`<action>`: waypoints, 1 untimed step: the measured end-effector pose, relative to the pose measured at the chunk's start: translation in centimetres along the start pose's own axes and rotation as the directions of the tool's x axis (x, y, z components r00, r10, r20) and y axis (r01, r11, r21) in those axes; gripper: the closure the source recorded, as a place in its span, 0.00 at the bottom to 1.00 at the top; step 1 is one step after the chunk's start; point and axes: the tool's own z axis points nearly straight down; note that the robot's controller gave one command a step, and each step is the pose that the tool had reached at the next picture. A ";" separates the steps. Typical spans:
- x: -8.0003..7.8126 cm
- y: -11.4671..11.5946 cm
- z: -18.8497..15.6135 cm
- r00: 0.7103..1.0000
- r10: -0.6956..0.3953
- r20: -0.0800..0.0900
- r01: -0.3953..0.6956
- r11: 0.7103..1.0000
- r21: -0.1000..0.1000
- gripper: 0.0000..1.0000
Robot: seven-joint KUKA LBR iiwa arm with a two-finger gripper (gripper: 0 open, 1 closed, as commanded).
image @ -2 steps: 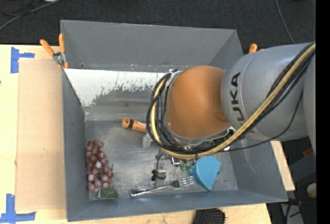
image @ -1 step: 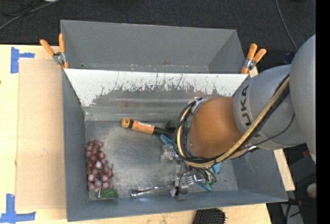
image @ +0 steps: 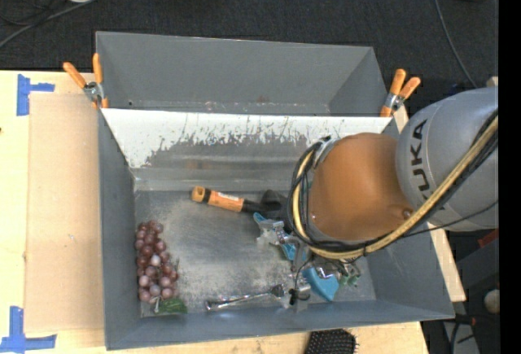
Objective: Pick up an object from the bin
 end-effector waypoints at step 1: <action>-0.4 -1.1 5.0 0.997 0.077 0.004 -0.077 0.997 0.004 0.00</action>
Offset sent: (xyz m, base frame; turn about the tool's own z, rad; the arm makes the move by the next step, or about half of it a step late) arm 0.0337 -0.0368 -0.0697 -0.0238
